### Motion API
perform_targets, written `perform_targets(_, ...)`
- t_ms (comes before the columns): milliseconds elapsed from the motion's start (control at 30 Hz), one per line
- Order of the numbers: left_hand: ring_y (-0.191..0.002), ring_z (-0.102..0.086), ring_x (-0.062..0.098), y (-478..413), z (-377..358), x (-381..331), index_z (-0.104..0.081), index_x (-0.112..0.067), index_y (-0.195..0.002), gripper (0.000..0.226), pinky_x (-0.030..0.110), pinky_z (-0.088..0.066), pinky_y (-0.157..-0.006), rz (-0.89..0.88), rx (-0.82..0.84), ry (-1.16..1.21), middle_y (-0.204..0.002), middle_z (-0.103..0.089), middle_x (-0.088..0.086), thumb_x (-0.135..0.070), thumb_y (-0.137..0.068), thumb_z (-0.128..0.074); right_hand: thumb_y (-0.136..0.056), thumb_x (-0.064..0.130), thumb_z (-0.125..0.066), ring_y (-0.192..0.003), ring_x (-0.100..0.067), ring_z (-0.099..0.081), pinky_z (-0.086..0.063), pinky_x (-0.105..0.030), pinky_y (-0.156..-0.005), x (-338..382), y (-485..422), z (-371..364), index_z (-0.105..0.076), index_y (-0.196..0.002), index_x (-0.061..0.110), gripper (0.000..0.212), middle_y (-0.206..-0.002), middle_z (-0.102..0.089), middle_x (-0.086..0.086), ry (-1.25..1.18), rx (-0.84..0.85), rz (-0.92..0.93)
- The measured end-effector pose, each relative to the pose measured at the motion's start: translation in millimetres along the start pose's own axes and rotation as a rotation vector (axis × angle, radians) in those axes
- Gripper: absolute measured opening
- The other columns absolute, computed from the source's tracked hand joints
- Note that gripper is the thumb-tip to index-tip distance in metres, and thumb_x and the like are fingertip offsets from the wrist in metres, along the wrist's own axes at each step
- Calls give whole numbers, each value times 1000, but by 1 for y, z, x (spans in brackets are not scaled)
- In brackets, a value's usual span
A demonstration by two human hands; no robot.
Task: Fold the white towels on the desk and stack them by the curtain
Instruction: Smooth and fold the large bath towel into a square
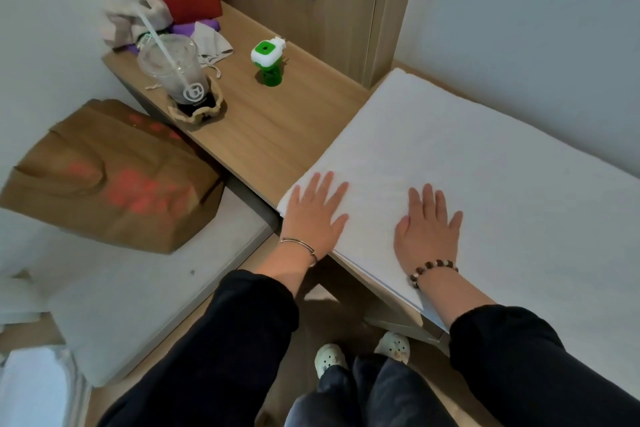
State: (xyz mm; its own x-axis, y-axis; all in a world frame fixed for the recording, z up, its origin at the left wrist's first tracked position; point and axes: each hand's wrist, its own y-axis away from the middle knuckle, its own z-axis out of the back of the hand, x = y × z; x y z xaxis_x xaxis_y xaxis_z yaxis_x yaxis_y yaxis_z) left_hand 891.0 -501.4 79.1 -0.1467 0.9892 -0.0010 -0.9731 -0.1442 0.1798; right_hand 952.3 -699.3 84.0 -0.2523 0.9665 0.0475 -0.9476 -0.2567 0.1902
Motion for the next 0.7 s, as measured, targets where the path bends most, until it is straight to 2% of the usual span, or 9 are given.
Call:
perform_targets(67,-146,10,23,-8,2,10,8,-31,-150,58,49,2,-115,164,-1,8,-159,13,-4,-51,-97,-6,-98,33,-16,-147,-23,4,-1,-51,-116,2,0,-1,-1,-153,21,58,-161,6,-3,21,18,-16)
perform_targets(133,-146,10,25,-14,7,8,4,-29,-151,59,53,1,-115,216,-5,-2,-159,11,-4,-51,-98,-7,-98,32,-19,-147,-25,4,0,-53,-116,10,-6,2,-3,-153,18,58,-160,5,-6,25,31,-39)
perform_targets(200,-145,13,26,-18,8,0,4,-28,-150,58,53,2,-114,147,-37,-9,-159,11,-4,-49,-97,-6,-99,33,-20,-147,-27,4,1,-53,-116,20,-15,6,-5,-153,17,58,-160,3,-7,6,21,-8)
perform_targets(333,-146,12,21,-18,0,-2,5,-28,-151,59,47,6,-115,74,-29,84,-160,10,-5,-50,-98,-8,-99,44,-10,-147,-24,10,3,-52,-115,25,-35,6,7,-151,30,56,-160,12,-1,38,46,172)
perform_targets(467,-146,11,19,-18,0,-1,3,-25,-152,61,44,4,-116,120,-11,120,-159,10,-5,-51,-98,-10,-99,44,-10,-147,-20,10,4,-52,-116,11,-46,4,8,-152,30,57,-159,14,2,-15,53,20)
perform_targets(533,-147,2,19,-20,3,-3,-7,-24,-152,59,44,-5,-117,151,-18,169,-160,1,-5,-49,-99,-13,-99,41,-11,-146,-21,11,5,-53,-116,11,-58,10,8,-152,26,58,-159,15,-1,-54,56,-59)
perform_targets(567,-145,-9,21,-25,7,-6,-18,-23,-150,56,44,-15,-115,184,-39,197,-159,-11,-4,-47,-100,-16,-99,40,-12,-146,-22,12,5,-53,-116,15,-67,13,7,-152,24,59,-159,15,-3,-67,41,-61)
perform_targets(633,-127,-34,24,-36,16,-12,-39,-21,-136,45,40,-35,-95,257,-106,188,-144,-37,-1,-43,-100,-22,-100,40,-13,-147,-24,10,5,-53,-115,25,-84,21,3,-153,24,58,-160,11,-5,-51,-1,48)
perform_targets(700,-112,-39,24,-46,18,-15,-42,-20,-127,39,37,-36,-83,291,-152,139,-133,-43,-1,-42,-100,-25,-100,42,-12,-147,-23,9,5,-52,-115,33,-103,24,-1,-153,29,55,-160,8,-2,0,12,208)
